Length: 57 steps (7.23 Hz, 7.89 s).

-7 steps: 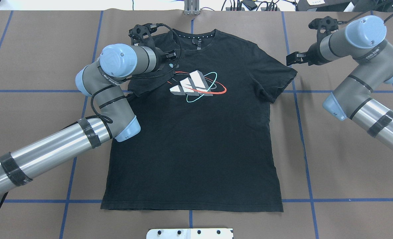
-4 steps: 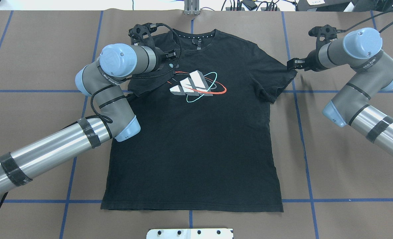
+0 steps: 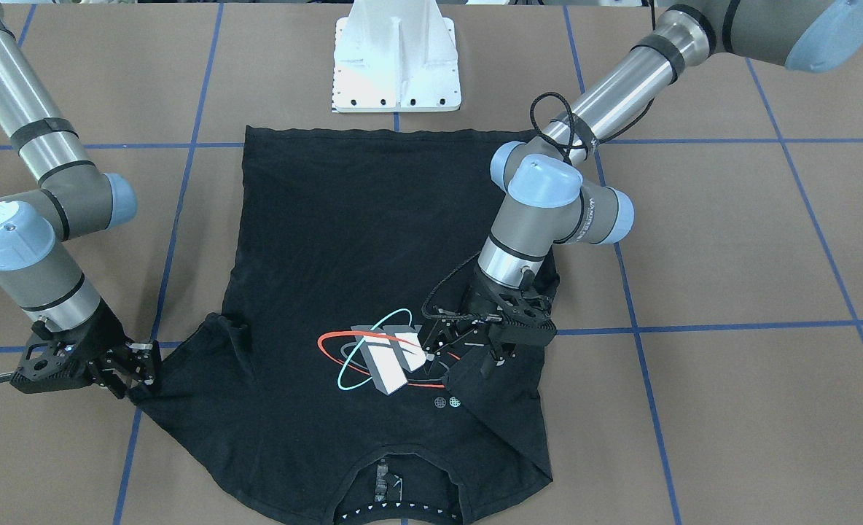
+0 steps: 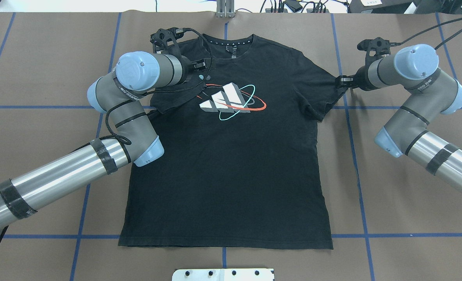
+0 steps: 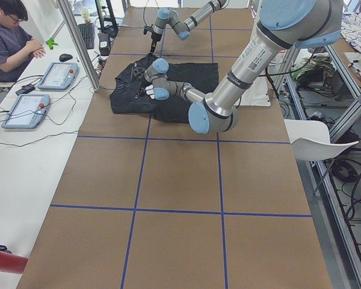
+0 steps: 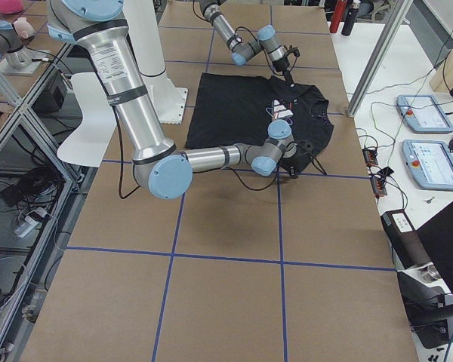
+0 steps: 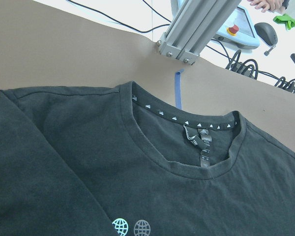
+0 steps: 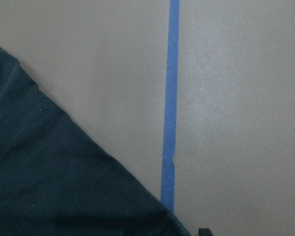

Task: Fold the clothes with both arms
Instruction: 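Reach the right gripper toward the collar while the left gripper holds near the neck, then pull both grippers back toward the shirt hem nearest the robot, then lower both grippers to the hem corners nearest the robot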

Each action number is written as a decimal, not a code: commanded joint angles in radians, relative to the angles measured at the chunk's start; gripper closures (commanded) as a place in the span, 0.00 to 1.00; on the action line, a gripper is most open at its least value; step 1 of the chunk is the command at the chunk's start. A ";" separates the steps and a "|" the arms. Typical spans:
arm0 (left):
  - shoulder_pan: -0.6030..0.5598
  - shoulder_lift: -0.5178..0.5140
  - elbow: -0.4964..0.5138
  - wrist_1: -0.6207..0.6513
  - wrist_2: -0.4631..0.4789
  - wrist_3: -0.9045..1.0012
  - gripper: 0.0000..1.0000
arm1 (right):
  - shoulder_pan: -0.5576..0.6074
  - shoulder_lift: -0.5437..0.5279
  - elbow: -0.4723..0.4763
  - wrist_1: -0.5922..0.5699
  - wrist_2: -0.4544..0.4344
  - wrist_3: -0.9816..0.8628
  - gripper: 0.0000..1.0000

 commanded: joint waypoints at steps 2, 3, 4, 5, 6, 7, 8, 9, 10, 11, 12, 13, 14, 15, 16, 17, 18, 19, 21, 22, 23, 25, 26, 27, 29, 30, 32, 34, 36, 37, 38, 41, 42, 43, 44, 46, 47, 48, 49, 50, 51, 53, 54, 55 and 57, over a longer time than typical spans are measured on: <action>0.000 0.008 0.000 0.000 0.001 0.003 0.00 | 0.004 0.001 0.009 0.001 0.005 -0.005 1.00; -0.001 0.008 0.000 0.000 -0.001 0.003 0.00 | 0.007 0.007 0.016 0.001 0.010 -0.005 1.00; -0.006 0.007 -0.006 0.003 -0.010 0.028 0.00 | 0.013 0.019 0.037 -0.017 0.010 0.004 1.00; -0.022 0.013 -0.024 0.006 -0.025 0.134 0.00 | 0.013 0.054 0.045 -0.058 0.010 0.008 1.00; -0.039 0.039 -0.044 0.004 -0.077 0.151 0.00 | 0.010 0.106 0.045 -0.119 0.008 0.021 1.00; -0.042 0.059 -0.067 0.004 -0.087 0.151 0.00 | -0.002 0.166 0.048 -0.176 0.005 0.060 1.00; -0.042 0.063 -0.071 0.003 -0.087 0.151 0.00 | -0.042 0.219 0.045 -0.219 -0.019 0.102 1.00; -0.041 0.065 -0.071 0.003 -0.088 0.151 0.00 | -0.069 0.282 0.043 -0.282 -0.056 0.120 1.00; -0.041 0.067 -0.071 0.001 -0.087 0.151 0.00 | -0.109 0.339 0.037 -0.339 -0.094 0.183 1.00; -0.041 0.067 -0.071 0.000 -0.088 0.151 0.00 | -0.132 0.379 0.031 -0.376 -0.133 0.206 1.00; -0.041 0.067 -0.071 0.000 -0.090 0.153 0.00 | -0.142 0.402 0.008 -0.385 -0.156 0.223 1.00; -0.041 0.067 -0.071 -0.002 -0.091 0.153 0.00 | -0.148 0.450 -0.050 -0.385 -0.171 0.249 1.00; -0.041 0.067 -0.071 -0.004 -0.091 0.153 0.00 | -0.157 0.485 -0.102 -0.384 -0.194 0.252 1.00; -0.041 0.067 -0.071 -0.005 -0.091 0.153 0.00 | -0.165 0.487 -0.106 -0.381 -0.203 0.252 1.00; -0.041 0.067 -0.071 -0.005 -0.091 0.153 0.00 | -0.168 0.487 -0.107 -0.381 -0.210 0.252 0.73; -0.041 0.067 -0.071 -0.005 -0.091 0.153 0.00 | -0.177 0.488 -0.107 -0.381 -0.229 0.254 0.01; -0.041 0.067 -0.071 -0.005 -0.091 0.153 0.00 | -0.175 0.490 -0.098 -0.384 -0.224 0.257 0.00; -0.041 0.067 -0.075 -0.004 -0.091 0.153 0.00 | -0.168 0.482 -0.084 -0.390 -0.192 0.251 0.00; -0.041 0.127 -0.148 0.004 -0.088 0.153 0.00 | -0.154 0.367 0.103 -0.481 -0.125 0.243 0.00; -0.035 0.210 -0.229 0.006 -0.088 0.151 0.00 | -0.154 0.237 0.281 -0.518 -0.121 0.242 0.00; -0.030 0.285 -0.303 0.007 -0.088 0.150 0.00 | -0.177 0.096 0.448 -0.540 -0.128 0.246 0.00; 0.073 0.457 -0.551 0.179 -0.084 0.133 0.00 | -0.261 -0.185 0.717 -0.542 -0.177 0.258 0.00; 0.150 0.538 -0.674 0.258 -0.070 0.056 0.00 | -0.318 -0.281 0.797 -0.542 -0.221 0.293 0.00; 0.222 0.615 -0.752 0.260 -0.043 0.038 0.00 | -0.394 -0.323 0.837 -0.542 -0.286 0.353 0.00; 0.377 0.764 -0.874 0.265 0.043 -0.069 0.00 | -0.512 -0.428 0.931 -0.542 -0.375 0.422 0.00; 0.448 0.802 -0.893 0.265 0.085 -0.124 0.00 | -0.549 -0.473 0.983 -0.542 -0.394 0.439 0.00; 0.548 0.850 -0.893 0.266 0.146 -0.204 0.00 | -0.573 -0.492 1.004 -0.542 -0.412 0.453 0.00; 0.583 0.850 -0.902 0.266 0.146 -0.232 0.01 | -0.573 -0.490 1.005 -0.542 -0.415 0.453 0.00; 0.599 0.850 -0.905 0.266 0.146 -0.234 0.22 | -0.574 -0.490 1.005 -0.542 -0.415 0.453 0.00; 0.599 0.852 -0.904 0.268 0.146 -0.234 0.36 | -0.574 -0.489 1.005 -0.542 -0.415 0.453 0.00; 0.597 0.852 -0.905 0.273 0.146 -0.234 0.52 | -0.574 -0.486 1.005 -0.542 -0.415 0.453 0.00; 0.593 0.853 -0.945 0.306 0.145 -0.234 1.00 | -0.576 -0.484 1.005 -0.540 -0.415 0.453 0.00; 0.593 0.853 -0.972 0.335 0.145 -0.234 1.00 | -0.582 -0.484 1.005 -0.539 -0.415 0.455 0.00; 0.593 0.853 -0.989 0.354 0.145 -0.234 1.00 | -0.605 -0.487 1.005 -0.539 -0.429 0.496 0.00; 0.588 0.852 -0.991 0.354 0.145 -0.234 1.00 | -0.670 -0.492 1.005 -0.537 -0.505 0.575 0.00; 0.585 0.843 -0.991 0.352 0.145 -0.234 1.00 | -0.775 -0.515 1.005 -0.537 -0.584 0.649 0.00; 0.586 0.840 -0.991 0.352 0.146 -0.234 1.00 | -0.810 -0.548 1.005 -0.534 -0.604 0.672 0.00; 0.588 0.838 -0.989 0.352 0.148 -0.232 1.00 | -0.847 -0.567 1.005 -0.533 -0.633 0.721 0.01; 0.588 0.838 -0.991 0.351 0.149 -0.232 1.00 | -0.879 -0.567 1.005 -0.533 -0.663 0.749 0.04; 0.589 0.835 -0.995 0.351 0.151 -0.232 1.00 | -0.924 -0.565 1.002 -0.533 -0.706 0.796 0.16; 0.586 0.834 -0.999 0.349 0.157 -0.230 1.00 | -0.959 -0.558 1.002 -0.534 -0.742 0.808 0.32; 0.582 0.835 -1.011 0.351 0.157 -0.229 1.00 | -0.991 -0.558 0.996 -0.536 -0.757 0.808 0.47; 0.582 0.835 -1.011 0.351 0.157 -0.229 1.00 | -1.008 -0.564 0.993 -0.537 -0.766 0.808 0.47; 0.582 0.835 -1.012 0.351 0.159 -0.229 1.00 | -1.014 -0.567 0.985 -0.537 -0.766 0.808 0.49; 0.580 0.835 -1.012 0.351 0.165 -0.229 1.00 | -1.031 -0.567 0.953 -0.537 -0.779 0.808 0.49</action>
